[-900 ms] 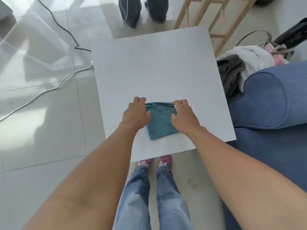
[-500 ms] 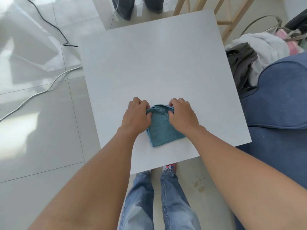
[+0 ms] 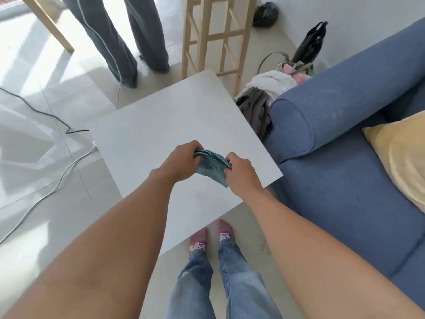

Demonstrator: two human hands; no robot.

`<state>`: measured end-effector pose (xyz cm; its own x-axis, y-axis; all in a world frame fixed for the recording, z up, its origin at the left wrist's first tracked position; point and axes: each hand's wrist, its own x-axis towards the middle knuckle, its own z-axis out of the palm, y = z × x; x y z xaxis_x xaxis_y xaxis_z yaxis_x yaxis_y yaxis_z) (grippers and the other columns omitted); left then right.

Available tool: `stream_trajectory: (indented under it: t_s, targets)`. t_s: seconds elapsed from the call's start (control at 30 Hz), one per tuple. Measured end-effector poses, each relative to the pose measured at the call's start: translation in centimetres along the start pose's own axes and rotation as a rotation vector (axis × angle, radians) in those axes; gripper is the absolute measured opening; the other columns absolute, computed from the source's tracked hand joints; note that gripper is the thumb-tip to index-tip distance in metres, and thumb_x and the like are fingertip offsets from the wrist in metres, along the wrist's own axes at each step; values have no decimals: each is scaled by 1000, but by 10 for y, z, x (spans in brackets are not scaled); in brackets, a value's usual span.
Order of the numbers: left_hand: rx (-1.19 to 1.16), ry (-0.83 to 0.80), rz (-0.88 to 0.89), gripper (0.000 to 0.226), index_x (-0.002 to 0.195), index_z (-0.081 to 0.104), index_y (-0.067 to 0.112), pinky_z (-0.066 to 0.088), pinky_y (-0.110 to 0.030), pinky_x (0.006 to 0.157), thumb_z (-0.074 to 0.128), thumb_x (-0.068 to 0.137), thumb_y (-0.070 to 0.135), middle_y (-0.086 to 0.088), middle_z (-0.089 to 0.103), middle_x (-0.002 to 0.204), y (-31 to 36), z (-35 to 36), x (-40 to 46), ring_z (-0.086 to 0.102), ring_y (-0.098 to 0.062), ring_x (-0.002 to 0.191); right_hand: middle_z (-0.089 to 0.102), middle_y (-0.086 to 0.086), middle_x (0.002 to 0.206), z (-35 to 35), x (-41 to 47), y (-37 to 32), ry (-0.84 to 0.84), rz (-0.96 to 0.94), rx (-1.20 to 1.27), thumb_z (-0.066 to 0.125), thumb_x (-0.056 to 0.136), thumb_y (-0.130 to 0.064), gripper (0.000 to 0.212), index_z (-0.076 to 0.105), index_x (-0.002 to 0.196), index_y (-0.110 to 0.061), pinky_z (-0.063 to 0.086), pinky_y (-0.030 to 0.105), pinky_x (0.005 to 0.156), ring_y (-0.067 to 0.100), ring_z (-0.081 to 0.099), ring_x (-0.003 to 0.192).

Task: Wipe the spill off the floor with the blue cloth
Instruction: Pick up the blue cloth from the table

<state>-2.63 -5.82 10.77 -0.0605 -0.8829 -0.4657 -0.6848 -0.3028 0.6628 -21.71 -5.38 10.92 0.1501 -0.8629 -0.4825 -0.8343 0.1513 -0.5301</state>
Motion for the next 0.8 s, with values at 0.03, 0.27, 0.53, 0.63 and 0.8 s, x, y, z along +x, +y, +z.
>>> stream_trajectory:
  t_s: [0.03,0.27,0.53,0.63,0.8]
  targets:
    - [24,-13,24,14,109,58,18,43,-30,63,50,97,15,-5,66,102,20,-7,-4,59,-23,87,56,6,81,-15,-14,-3,30,17,25,44,91,-6,14,53,99,-13,42,35,55,30,53,70]
    - [73,-9,156,23,110,59,7,40,-32,74,56,97,25,-4,59,97,142,8,-32,55,-25,90,66,8,86,-96,-112,21,309,147,240,53,78,-2,20,62,93,-12,47,36,56,29,57,76]
    - [35,-285,224,33,98,59,11,40,-30,62,45,102,41,-6,63,93,216,144,-94,57,-20,81,57,-6,66,-105,-232,142,620,433,608,60,80,-13,6,65,83,-16,38,27,51,16,48,61]
    - [-10,-272,217,30,105,51,8,37,-23,61,47,103,37,-10,59,101,213,215,-109,57,-25,90,64,-3,75,-76,-265,202,710,451,655,63,84,-16,4,66,86,-17,41,24,55,14,52,64]
    - [-107,-486,153,55,123,36,14,55,-39,87,72,89,38,-2,62,111,161,338,-116,65,-20,103,65,-3,75,12,-289,319,779,524,617,64,90,-19,3,64,87,-19,41,24,58,12,56,67]
